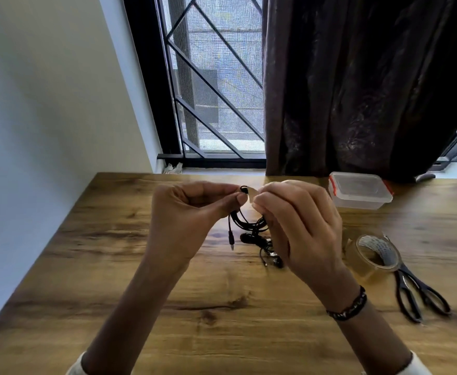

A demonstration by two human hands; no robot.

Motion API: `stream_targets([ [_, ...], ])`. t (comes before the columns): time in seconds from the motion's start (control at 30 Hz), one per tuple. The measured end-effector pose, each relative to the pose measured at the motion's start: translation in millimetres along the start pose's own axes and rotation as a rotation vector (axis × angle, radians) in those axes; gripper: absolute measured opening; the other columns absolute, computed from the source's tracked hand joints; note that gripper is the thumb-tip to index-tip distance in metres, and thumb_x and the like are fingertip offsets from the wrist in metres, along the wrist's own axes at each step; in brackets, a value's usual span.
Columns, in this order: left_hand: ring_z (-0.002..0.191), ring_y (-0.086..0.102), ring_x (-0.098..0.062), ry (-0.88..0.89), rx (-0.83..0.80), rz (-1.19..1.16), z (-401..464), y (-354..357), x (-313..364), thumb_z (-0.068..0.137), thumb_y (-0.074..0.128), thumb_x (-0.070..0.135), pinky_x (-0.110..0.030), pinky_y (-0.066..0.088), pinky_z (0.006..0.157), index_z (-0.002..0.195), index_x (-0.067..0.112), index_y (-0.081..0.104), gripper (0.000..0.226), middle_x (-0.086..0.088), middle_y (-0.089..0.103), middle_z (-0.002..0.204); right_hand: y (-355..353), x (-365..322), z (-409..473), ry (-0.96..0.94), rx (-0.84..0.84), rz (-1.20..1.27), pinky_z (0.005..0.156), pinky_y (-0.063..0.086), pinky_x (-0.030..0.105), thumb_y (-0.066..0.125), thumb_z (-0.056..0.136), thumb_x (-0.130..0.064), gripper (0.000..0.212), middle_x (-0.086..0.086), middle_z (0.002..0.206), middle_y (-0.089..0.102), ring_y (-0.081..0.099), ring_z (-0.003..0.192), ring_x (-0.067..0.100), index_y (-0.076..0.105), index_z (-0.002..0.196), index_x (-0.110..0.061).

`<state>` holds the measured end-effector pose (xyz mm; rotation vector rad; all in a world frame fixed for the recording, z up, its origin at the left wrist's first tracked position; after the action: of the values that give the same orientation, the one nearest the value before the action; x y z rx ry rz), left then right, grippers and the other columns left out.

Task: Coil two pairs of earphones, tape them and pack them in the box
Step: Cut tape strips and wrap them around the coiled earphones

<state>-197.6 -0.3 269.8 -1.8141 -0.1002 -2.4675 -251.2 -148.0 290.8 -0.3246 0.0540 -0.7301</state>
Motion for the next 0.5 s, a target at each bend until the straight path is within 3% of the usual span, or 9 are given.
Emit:
stream_targets([
  [0.13,0.068,0.073,-0.015,-0.022,0.003,-0.034,0,2,1,0.059,0.079,0.012,-0.020,0.055,0.061,0.081,0.007,0.075,0.023,-0.003,0.075,0.075,1,-6,-5,-0.091,-0.026,-0.035,0.077,0.052,0.032,0.067,0.089,-0.006,0.014,0.010,0.094,0.073,0.058,0.091,0.020,0.062,0.101,-0.006],
  [0.27,0.064,0.071,-0.010,-0.042,-0.011,-0.084,-1,4,4,0.058,0.076,0.010,-0.015,0.052,0.057,0.081,0.006,0.074,0.023,0.000,0.075,0.071,3,-7,-11,-0.130,-0.047,-0.045,0.079,0.053,0.034,0.076,0.078,0.000,0.033,0.006,0.109,0.063,0.058,0.096,0.020,0.063,0.107,-0.006],
  [0.5,0.066,0.071,-0.011,-0.083,-0.052,-0.139,-2,8,7,0.059,0.075,0.007,-0.016,0.052,0.058,0.080,0.004,0.073,0.022,-0.003,0.075,0.072,1,-7,-15,-0.130,-0.028,-0.085,0.077,0.053,0.035,0.077,0.082,-0.006,0.020,0.005,0.108,0.065,0.058,0.095,0.020,0.073,0.102,-0.006],
])
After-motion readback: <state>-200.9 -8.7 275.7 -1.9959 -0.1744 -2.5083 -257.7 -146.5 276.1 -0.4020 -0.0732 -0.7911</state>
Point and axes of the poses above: each hand's wrist, its own z-axis towards the middle knuckle, its own y-axis out of the palm, x = y × z, the point moved 9 cm from there along z, towards the middle knuckle
